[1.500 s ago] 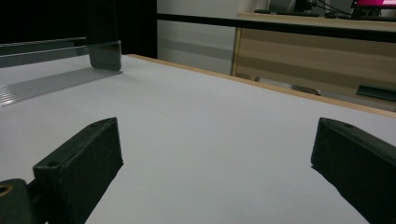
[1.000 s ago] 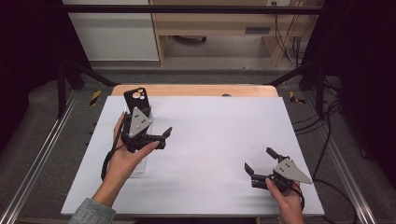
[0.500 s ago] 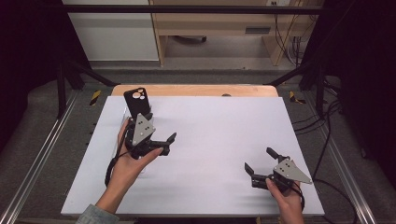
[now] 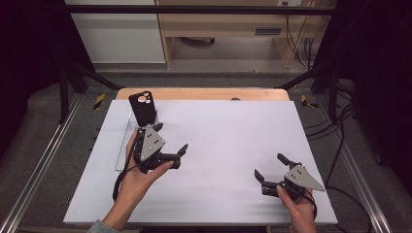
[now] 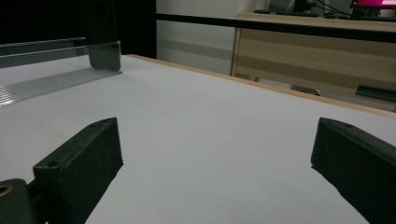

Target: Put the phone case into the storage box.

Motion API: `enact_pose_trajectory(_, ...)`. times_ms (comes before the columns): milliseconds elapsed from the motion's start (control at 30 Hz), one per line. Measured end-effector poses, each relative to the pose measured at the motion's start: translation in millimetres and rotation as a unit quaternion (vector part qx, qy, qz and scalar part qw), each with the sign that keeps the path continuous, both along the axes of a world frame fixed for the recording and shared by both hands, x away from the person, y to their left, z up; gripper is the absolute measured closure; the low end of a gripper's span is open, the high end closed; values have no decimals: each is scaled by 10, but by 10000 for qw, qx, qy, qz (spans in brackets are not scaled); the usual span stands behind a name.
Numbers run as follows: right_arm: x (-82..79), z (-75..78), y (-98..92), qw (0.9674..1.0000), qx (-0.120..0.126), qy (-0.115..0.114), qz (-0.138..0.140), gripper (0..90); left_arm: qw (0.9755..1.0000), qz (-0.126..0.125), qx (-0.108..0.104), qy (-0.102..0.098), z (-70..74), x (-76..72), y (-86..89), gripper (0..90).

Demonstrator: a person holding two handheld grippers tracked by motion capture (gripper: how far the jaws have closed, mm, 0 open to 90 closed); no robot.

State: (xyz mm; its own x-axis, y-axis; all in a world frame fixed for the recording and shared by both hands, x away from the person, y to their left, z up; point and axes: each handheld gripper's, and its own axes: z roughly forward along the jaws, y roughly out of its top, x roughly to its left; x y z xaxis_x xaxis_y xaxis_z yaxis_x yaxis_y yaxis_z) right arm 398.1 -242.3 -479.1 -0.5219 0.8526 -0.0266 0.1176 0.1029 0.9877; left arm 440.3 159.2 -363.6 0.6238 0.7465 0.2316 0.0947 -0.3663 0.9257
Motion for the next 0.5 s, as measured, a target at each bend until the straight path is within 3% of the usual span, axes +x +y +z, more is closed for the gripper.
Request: enact_pose_trajectory(500,0,-1,0,10000,3,2,0,23,9998,-4,-199,-14,-74,-105,6,28)
